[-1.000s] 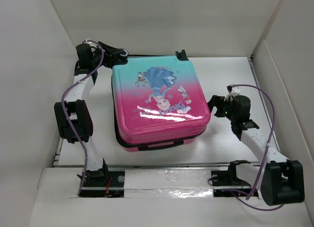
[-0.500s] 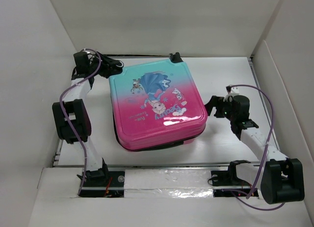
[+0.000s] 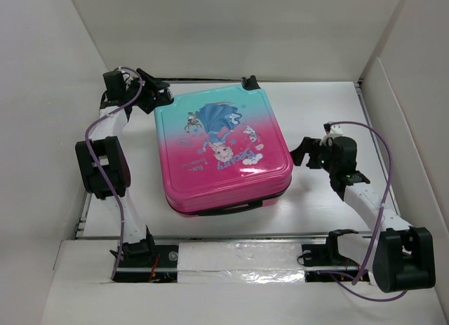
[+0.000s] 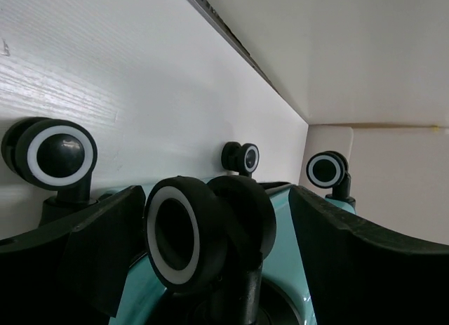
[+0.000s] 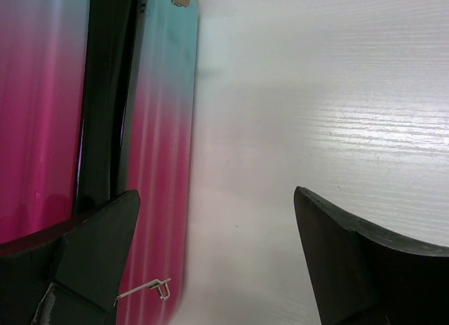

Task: Pack the luggage

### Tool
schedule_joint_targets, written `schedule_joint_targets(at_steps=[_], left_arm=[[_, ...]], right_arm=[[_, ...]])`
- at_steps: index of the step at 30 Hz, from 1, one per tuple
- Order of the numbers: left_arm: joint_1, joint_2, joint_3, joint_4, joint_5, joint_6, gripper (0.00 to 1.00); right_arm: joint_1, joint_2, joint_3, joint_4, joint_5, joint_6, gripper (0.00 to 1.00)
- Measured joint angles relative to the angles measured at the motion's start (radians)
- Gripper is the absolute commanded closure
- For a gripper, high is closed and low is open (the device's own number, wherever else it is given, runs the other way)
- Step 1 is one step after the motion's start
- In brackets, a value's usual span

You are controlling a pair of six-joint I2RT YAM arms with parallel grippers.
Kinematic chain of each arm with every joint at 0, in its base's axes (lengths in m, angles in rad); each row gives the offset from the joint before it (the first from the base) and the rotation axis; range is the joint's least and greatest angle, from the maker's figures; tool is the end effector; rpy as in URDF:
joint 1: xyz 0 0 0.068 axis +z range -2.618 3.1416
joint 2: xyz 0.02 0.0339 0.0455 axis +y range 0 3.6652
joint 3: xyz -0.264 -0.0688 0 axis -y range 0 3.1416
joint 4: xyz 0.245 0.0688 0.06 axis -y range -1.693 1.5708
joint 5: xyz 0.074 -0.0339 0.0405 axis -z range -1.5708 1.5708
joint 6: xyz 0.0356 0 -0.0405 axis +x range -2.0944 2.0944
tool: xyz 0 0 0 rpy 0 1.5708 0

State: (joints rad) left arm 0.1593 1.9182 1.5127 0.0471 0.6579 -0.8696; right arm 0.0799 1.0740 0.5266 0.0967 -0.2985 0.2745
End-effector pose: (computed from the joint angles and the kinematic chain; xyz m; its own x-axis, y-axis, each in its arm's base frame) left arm 0.4521 0.0506 0.2844 -0.5595 -0.7022 -0.4403 0.0191 0.5201 -0.8539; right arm 0.2303 0.0289 0.2222 -0.5102 0.2191 -0.8317 -0.2097 0.9061 0.3673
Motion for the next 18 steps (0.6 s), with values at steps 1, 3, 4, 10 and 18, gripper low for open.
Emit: schedule_joint_targets(at_steps=[1, 3, 4, 10, 18], left_arm=[[0.002, 0.0, 0.007, -0.013, -0.008, 0.008, 0.18], [0.009, -0.001, 0.022, -0.029, -0.029, 0.025, 0.16], [0.013, -0.004, 0.026, -0.032, -0.044, 0.034, 0.16], [0.097, -0.145, -0.118, -0.025, -0.195, 0.055, 0.24], [0.207, -0.397, -0.521, 0.08, -0.327, 0.047, 0.75]], right_arm=[[0.0, -0.001, 0.0, 0.0, 0.002, 0.002, 0.09], [0.0, -0.011, -0.004, 0.0, 0.007, 0.006, 0.16], [0.0, -0.021, -0.011, 0.002, 0.01, 0.01, 0.25], [0.0, -0.112, -0.083, 0.027, 0.019, 0.045, 0.64], [0.002, -0.126, -0.172, 0.075, 0.019, 0.097, 0.98]])
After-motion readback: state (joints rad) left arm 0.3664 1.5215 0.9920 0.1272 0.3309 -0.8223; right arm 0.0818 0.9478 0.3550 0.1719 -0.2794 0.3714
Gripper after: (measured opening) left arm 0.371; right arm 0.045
